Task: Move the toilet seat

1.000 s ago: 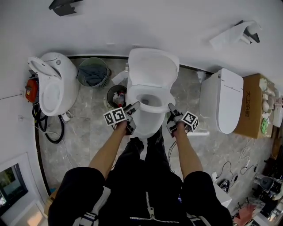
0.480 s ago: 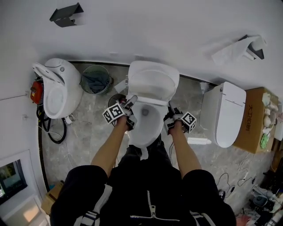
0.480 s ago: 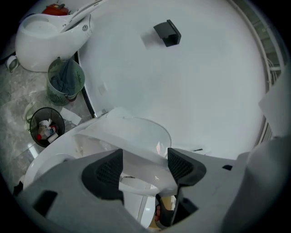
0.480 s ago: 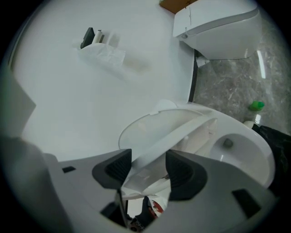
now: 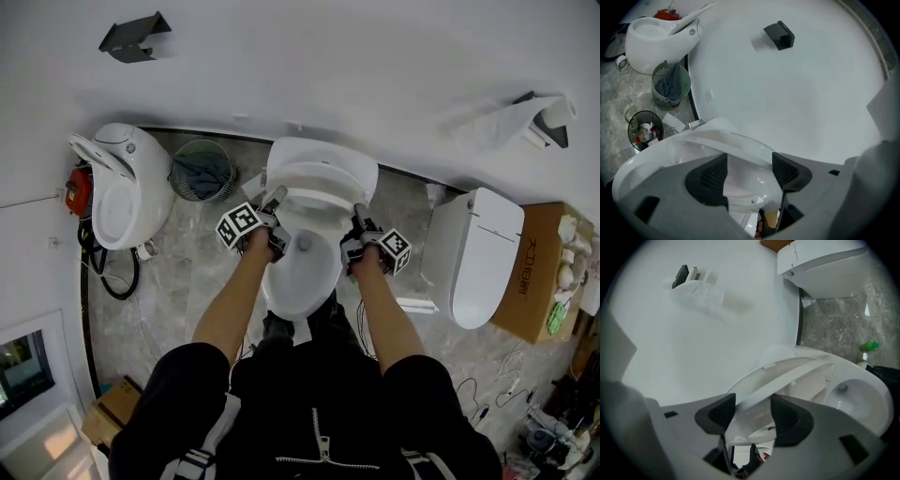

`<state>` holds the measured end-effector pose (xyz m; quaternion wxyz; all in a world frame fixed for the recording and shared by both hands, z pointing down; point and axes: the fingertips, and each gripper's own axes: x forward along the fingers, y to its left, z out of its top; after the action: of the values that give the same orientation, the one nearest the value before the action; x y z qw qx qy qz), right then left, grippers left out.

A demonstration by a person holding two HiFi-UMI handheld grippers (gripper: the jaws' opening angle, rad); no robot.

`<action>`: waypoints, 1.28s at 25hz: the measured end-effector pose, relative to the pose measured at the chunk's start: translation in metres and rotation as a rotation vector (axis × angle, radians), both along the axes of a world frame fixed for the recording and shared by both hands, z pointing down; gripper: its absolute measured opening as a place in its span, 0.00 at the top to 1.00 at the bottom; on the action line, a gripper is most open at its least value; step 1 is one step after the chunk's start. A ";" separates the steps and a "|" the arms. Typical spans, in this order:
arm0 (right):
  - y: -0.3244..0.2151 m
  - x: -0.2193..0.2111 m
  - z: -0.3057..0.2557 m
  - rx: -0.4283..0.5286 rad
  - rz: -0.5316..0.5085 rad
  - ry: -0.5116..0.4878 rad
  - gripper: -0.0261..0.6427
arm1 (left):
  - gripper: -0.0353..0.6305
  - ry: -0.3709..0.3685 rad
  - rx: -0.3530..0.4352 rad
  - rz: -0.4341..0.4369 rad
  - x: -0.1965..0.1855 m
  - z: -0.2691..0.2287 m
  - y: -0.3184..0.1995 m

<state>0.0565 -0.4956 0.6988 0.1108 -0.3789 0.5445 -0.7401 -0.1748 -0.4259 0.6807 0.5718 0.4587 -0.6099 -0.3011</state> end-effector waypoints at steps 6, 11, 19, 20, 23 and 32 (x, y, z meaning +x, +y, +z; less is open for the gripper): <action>-0.023 -0.008 0.004 -0.014 -0.006 -0.012 0.61 | 0.50 0.000 -0.006 -0.045 -0.010 0.005 -0.024; -0.038 -0.012 0.006 -0.020 -0.007 -0.011 0.61 | 0.50 0.001 -0.018 -0.070 -0.015 0.008 -0.041; -0.050 -0.016 0.011 -0.027 -0.003 -0.005 0.61 | 0.50 0.004 -0.034 -0.075 -0.019 0.013 -0.054; -0.051 -0.016 0.011 -0.026 -0.004 -0.005 0.61 | 0.50 0.006 -0.035 -0.073 -0.019 0.013 -0.054; -0.049 -0.016 0.009 -0.017 -0.017 -0.004 0.60 | 0.50 0.006 -0.029 -0.056 -0.018 0.012 -0.053; -0.029 -0.026 -0.030 0.288 -0.321 0.182 0.66 | 0.56 -0.187 -0.011 0.132 -0.013 -0.007 -0.028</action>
<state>0.0308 -0.5246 0.6684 -0.0047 -0.3329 0.7054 -0.6258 -0.1879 -0.4543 0.6741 0.5335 0.5210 -0.6305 -0.2154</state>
